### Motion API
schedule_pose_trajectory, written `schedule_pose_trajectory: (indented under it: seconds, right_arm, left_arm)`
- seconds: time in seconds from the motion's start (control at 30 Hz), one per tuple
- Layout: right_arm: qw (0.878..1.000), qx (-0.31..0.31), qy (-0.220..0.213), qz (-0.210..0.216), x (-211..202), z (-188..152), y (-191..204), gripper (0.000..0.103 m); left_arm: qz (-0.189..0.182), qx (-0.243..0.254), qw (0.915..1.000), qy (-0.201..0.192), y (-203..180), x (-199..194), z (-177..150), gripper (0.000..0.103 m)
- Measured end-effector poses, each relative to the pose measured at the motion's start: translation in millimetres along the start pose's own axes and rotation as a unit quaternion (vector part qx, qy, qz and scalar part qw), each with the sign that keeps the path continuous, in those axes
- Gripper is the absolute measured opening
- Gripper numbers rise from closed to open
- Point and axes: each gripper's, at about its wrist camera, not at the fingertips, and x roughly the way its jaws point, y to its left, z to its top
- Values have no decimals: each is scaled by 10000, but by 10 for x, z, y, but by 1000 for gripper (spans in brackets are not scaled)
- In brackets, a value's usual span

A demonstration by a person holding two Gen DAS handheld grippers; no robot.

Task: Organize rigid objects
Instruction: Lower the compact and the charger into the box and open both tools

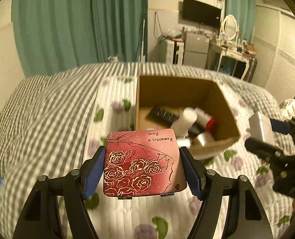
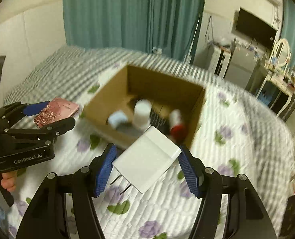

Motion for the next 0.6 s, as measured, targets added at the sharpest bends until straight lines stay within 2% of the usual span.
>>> schedule_pose_trajectory:
  seconds: [0.17, 0.37, 0.5, 0.6]
  right_arm:
    - [9995, 133, -277, -49, -77, 438, -126, 64]
    - [9989, 249, -391, -42, 198, 792, -348, 64]
    - [9992, 190, -327, -101, 444, 854, -446, 64]
    - [9992, 106, -347, -188, 592, 800, -491, 64]
  left_arm:
    - [2, 108, 9998, -157, -67, 139, 355, 74]
    - [-82, 376, 9990, -236, -203, 609, 543, 74]
    - [-81, 467, 9989, -4, -246, 1029, 526, 74]
    - [257, 686, 9973, 50, -308, 1190, 461, 74]
